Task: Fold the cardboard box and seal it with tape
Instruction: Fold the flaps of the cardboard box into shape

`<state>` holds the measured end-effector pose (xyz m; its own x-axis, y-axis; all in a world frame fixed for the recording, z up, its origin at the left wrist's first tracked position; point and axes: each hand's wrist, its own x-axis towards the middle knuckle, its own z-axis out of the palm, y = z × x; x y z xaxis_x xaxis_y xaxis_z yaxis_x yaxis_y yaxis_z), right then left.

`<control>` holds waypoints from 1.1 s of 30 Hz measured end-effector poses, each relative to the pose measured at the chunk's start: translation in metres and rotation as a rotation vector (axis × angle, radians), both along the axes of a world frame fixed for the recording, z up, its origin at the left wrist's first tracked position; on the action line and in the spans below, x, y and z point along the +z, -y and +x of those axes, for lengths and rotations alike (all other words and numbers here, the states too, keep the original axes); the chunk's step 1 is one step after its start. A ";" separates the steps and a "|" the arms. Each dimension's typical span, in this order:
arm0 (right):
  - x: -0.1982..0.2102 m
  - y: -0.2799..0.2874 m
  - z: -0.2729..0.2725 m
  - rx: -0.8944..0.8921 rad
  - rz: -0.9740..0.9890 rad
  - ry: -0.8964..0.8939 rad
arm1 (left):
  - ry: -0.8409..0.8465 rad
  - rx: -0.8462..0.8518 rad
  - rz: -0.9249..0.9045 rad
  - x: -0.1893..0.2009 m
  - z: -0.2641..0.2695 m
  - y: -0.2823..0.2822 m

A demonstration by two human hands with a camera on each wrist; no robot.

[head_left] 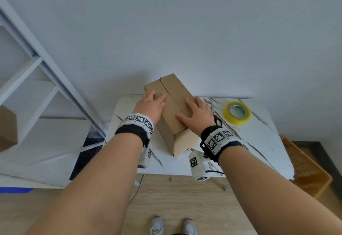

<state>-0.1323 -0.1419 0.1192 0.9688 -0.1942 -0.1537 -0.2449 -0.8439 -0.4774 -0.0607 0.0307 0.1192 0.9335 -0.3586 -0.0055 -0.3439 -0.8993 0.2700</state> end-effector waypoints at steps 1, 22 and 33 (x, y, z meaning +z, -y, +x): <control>-0.001 0.001 0.001 0.001 0.013 0.003 | 0.016 -0.020 0.030 0.002 0.003 0.000; -0.006 0.009 0.032 0.049 -0.184 0.049 | -0.106 0.034 0.128 -0.005 0.042 0.024; -0.012 0.013 0.033 0.114 -0.346 -0.006 | -0.112 0.083 0.186 -0.013 0.050 0.033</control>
